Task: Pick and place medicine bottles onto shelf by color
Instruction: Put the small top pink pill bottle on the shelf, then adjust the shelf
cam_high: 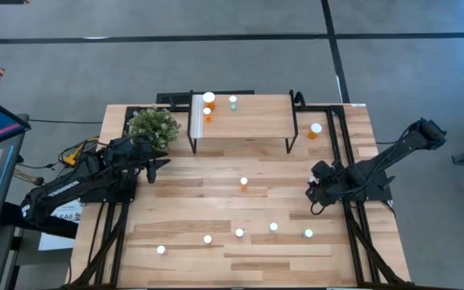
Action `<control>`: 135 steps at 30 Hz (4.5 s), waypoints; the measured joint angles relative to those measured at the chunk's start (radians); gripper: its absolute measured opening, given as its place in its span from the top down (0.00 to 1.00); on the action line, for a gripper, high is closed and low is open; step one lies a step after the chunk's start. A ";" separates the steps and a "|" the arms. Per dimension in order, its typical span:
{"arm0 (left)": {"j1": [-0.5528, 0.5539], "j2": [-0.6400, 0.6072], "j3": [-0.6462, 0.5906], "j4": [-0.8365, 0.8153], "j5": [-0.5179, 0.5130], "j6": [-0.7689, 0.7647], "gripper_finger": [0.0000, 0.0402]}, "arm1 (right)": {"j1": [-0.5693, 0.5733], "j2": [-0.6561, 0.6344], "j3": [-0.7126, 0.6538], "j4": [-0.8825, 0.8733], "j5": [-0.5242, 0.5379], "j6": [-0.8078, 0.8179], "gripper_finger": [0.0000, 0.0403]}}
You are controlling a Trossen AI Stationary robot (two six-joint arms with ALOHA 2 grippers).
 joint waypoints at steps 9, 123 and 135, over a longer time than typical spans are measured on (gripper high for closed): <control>0.000 0.000 0.000 0.000 0.000 0.000 0.68 | 0.000 0.000 0.000 -0.009 -0.005 0.024 0.50; 0.000 0.000 0.000 0.000 -0.001 0.000 0.68 | -1.196 0.892 1.205 0.212 -0.704 -1.471 0.48; 0.000 0.000 0.000 0.000 -0.001 0.000 0.68 | -1.193 0.881 1.331 0.066 -0.697 -1.463 0.42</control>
